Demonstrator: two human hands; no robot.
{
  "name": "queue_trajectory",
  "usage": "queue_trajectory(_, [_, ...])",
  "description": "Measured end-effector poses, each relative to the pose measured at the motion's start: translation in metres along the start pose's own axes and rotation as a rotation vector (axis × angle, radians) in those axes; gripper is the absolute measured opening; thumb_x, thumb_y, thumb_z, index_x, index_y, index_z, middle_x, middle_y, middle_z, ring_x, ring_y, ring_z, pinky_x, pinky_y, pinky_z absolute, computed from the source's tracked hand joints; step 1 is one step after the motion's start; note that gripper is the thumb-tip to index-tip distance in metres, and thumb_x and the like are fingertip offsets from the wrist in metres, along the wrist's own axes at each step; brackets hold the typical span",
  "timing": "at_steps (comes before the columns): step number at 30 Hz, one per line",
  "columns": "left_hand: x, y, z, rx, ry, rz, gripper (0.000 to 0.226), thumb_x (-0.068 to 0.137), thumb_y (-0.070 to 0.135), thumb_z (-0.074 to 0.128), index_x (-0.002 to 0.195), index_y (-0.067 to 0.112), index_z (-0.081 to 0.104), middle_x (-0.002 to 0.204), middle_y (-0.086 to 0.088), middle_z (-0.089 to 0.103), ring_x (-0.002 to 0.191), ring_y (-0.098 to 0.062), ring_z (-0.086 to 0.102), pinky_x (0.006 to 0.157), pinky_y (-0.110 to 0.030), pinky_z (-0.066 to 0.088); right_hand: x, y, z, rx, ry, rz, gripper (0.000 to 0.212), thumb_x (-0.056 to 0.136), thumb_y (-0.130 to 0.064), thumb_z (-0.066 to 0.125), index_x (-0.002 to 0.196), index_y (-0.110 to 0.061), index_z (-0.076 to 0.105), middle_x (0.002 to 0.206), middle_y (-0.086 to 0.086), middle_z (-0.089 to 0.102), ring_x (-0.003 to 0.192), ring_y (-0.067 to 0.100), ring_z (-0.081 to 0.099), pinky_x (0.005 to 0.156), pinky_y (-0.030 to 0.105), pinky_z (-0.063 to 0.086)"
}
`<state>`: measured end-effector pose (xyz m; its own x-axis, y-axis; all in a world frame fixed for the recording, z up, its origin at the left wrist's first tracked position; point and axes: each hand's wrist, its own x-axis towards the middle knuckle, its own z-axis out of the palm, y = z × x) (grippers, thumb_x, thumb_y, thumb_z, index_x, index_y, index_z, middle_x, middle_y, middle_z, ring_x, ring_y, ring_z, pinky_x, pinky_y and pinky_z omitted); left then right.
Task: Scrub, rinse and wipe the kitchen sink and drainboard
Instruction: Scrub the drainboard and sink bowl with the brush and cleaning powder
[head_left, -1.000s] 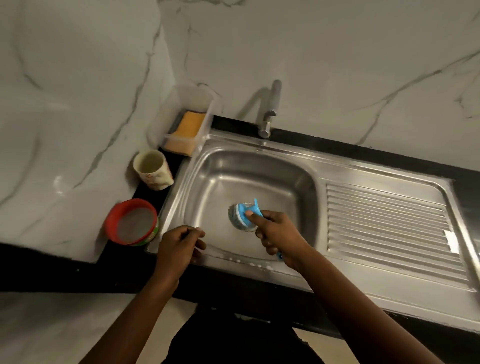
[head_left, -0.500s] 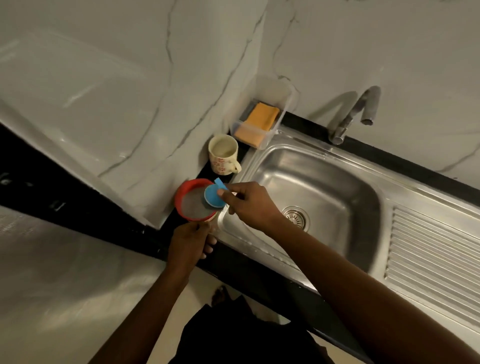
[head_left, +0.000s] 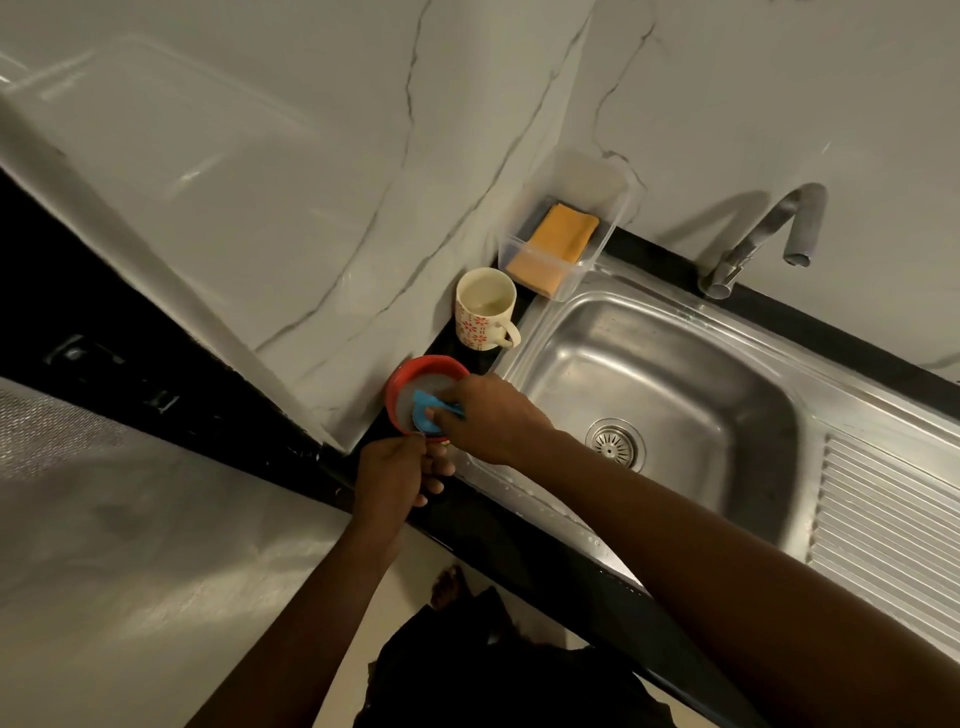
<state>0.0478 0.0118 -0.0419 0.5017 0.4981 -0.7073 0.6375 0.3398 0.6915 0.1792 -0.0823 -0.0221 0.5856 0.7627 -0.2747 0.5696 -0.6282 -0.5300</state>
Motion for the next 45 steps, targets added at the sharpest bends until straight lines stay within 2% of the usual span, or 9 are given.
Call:
queue_trajectory(3, [0.0, 0.0, 0.001, -0.007, 0.004, -0.017, 0.025, 0.102, 0.017, 0.053, 0.093, 0.005, 0.073, 0.073, -0.006, 0.079, 0.049, -0.013, 0.061, 0.048, -0.026, 0.042, 0.01, 0.001, -0.006, -0.088, 0.015, 0.017, 0.038, 0.105, -0.044, 0.052, 0.12, -0.015, 0.07, 0.095, 0.001, 0.069, 0.081, 0.015, 0.065, 0.067, 0.027, 0.05])
queue_trajectory(9, [-0.008, 0.0, 0.002, -0.038, 0.016, 0.024, 0.024, 0.102, 0.02, 0.057, 0.09, 0.007, 0.074, 0.081, -0.009, 0.08, 0.056, -0.015, 0.062, 0.053, -0.028, 0.044, 0.015, -0.009, 0.008, -0.006, 0.043, 0.017, 0.038, 0.105, -0.041, 0.054, 0.132, -0.017, 0.065, 0.11, 0.002, 0.071, 0.094, 0.017, 0.068, 0.084, 0.033, 0.058])
queue_trajectory(17, [-0.015, 0.003, 0.005, -0.056, 0.031, 0.053, 0.027, 0.102, 0.016, 0.052, 0.088, 0.008, 0.073, 0.079, -0.007, 0.08, 0.058, -0.016, 0.06, 0.053, -0.028, 0.041, 0.024, -0.006, -0.012, -0.198, 0.019, 0.038, 0.038, 0.102, -0.05, 0.053, 0.108, -0.016, 0.069, 0.077, -0.007, 0.057, 0.067, 0.009, 0.056, 0.056, 0.022, 0.035])
queue_trajectory(25, [-0.015, 0.005, 0.003, -0.041, 0.027, 0.033, 0.03, 0.106, 0.024, 0.052, 0.088, 0.013, 0.073, 0.081, -0.004, 0.081, 0.06, -0.014, 0.063, 0.057, -0.029, 0.044, 0.02, -0.011, 0.002, -0.033, -0.028, -0.075, 0.039, 0.104, -0.044, 0.054, 0.129, -0.018, 0.068, 0.105, -0.001, 0.071, 0.09, 0.014, 0.066, 0.076, 0.026, 0.052])
queue_trajectory(29, [-0.017, 0.002, 0.005, -0.039, 0.04, 0.041, 0.027, 0.105, 0.022, 0.054, 0.094, 0.01, 0.075, 0.08, -0.004, 0.08, 0.057, -0.014, 0.061, 0.054, -0.028, 0.043, 0.013, 0.0, -0.012, -0.146, -0.053, -0.089, 0.038, 0.104, -0.046, 0.053, 0.123, -0.017, 0.07, 0.095, -0.002, 0.07, 0.081, 0.013, 0.065, 0.064, 0.023, 0.044])
queue_trajectory(34, [-0.023, 0.001, 0.011, -0.003, 0.017, 0.006, 0.031, 0.104, 0.023, 0.05, 0.092, 0.006, 0.072, 0.085, -0.011, 0.08, 0.061, -0.018, 0.063, 0.054, -0.029, 0.045, -0.014, 0.009, -0.037, 0.299, 0.111, 0.051, 0.038, 0.106, -0.041, 0.055, 0.102, -0.01, 0.076, 0.076, 0.003, 0.068, 0.063, 0.01, 0.06, 0.06, 0.026, 0.048])
queue_trajectory(38, [-0.027, 0.015, 0.028, 0.057, -0.144, -0.101, 0.032, 0.105, 0.017, 0.047, 0.084, 0.004, 0.068, 0.066, -0.004, 0.076, 0.046, -0.013, 0.062, 0.042, -0.022, 0.045, -0.057, 0.035, -0.069, 0.883, 0.063, 0.349, 0.034, 0.1, -0.046, 0.064, 0.107, -0.015, 0.076, 0.07, 0.005, 0.058, 0.045, 0.011, 0.04, 0.043, 0.022, 0.029])
queue_trajectory(41, [-0.04, 0.019, 0.061, 0.049, -0.188, -0.022, 0.032, 0.107, 0.014, 0.046, 0.082, 0.006, 0.064, 0.065, -0.006, 0.072, 0.038, -0.008, 0.057, 0.038, -0.018, 0.039, -0.096, 0.067, -0.088, 1.021, 0.034, 0.435, 0.036, 0.098, -0.049, 0.066, 0.114, -0.017, 0.074, 0.072, 0.003, 0.054, 0.047, 0.01, 0.033, 0.043, 0.022, 0.023])
queue_trajectory(45, [-0.06, 0.015, 0.124, 0.156, -0.212, 0.169, 0.02, 0.097, 0.015, 0.06, 0.086, 0.004, 0.073, 0.073, -0.013, 0.076, 0.054, -0.021, 0.059, 0.047, -0.023, 0.042, -0.16, 0.118, -0.112, 1.155, 0.093, 0.489, 0.041, 0.099, -0.048, 0.065, 0.12, -0.013, 0.071, 0.071, 0.001, 0.052, 0.049, 0.009, 0.03, 0.041, 0.022, 0.022])
